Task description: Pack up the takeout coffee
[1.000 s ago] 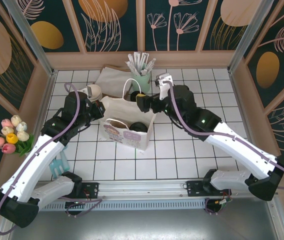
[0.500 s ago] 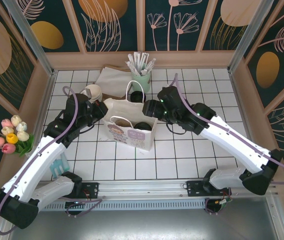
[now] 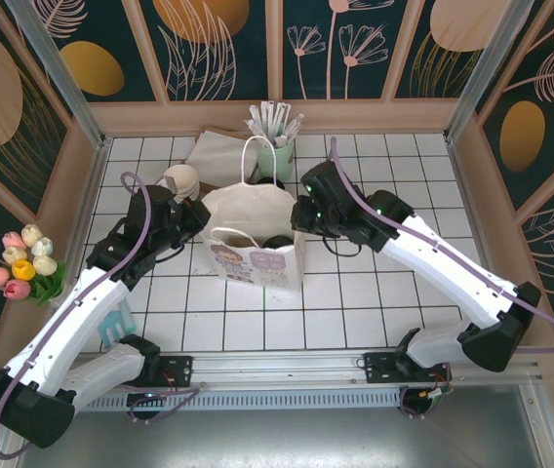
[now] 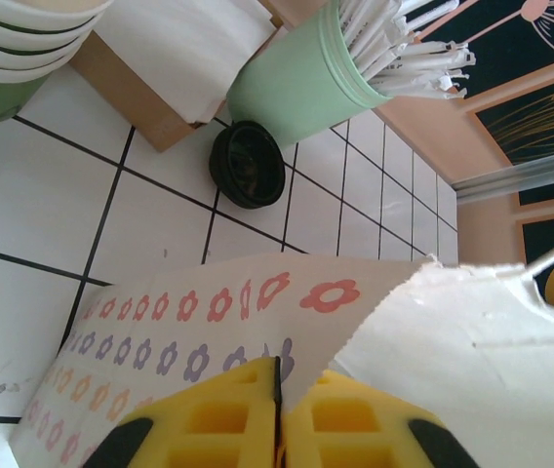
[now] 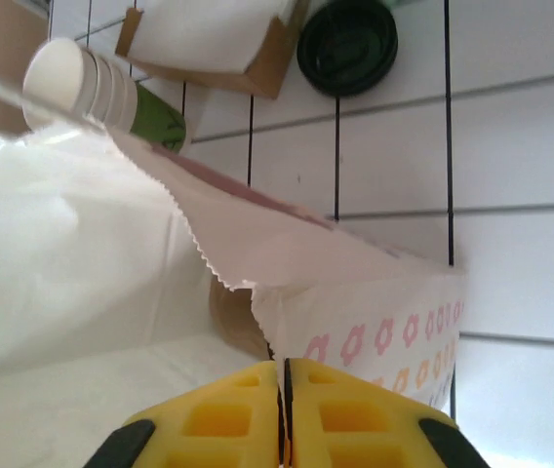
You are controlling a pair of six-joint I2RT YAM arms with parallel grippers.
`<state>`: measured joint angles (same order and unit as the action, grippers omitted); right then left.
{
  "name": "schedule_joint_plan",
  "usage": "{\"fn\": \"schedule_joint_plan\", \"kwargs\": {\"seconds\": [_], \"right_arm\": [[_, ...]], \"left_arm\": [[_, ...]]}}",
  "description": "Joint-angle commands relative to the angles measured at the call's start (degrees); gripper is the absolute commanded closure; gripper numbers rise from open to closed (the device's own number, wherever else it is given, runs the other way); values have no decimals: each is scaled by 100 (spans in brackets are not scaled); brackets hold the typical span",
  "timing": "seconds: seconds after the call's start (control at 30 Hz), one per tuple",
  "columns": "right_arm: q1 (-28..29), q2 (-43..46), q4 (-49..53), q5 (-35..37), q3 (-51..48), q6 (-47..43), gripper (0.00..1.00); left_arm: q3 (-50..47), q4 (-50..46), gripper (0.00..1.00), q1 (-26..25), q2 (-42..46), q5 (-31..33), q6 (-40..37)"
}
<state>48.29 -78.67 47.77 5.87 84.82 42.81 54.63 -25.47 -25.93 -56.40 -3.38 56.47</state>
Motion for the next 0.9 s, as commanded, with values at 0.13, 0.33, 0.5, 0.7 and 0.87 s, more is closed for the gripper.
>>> {"fn": "schedule_joint_plan", "kwargs": {"seconds": [0.13,0.33,0.5,0.7,0.87], "right_arm": [[-698,-605,-341,-471,610,-1009,91],[-851,-858,-23,-372,1013,-1222,80],[-1289,-775,-179,-328,1412,-1651,46],[-2448,-705,-1653,-1039,975,-2182,44],[-2978,-1360,-2799,-1682,965,-2569,52]], "left_arm": [[74,225,77,-1,61,149,-217],[308,306,80,4,-262,71,-419],[447,223,82,-4,-476,49,-550],[628,158,85,1,-728,25,-700],[723,118,87,4,-914,-83,-780]]}}
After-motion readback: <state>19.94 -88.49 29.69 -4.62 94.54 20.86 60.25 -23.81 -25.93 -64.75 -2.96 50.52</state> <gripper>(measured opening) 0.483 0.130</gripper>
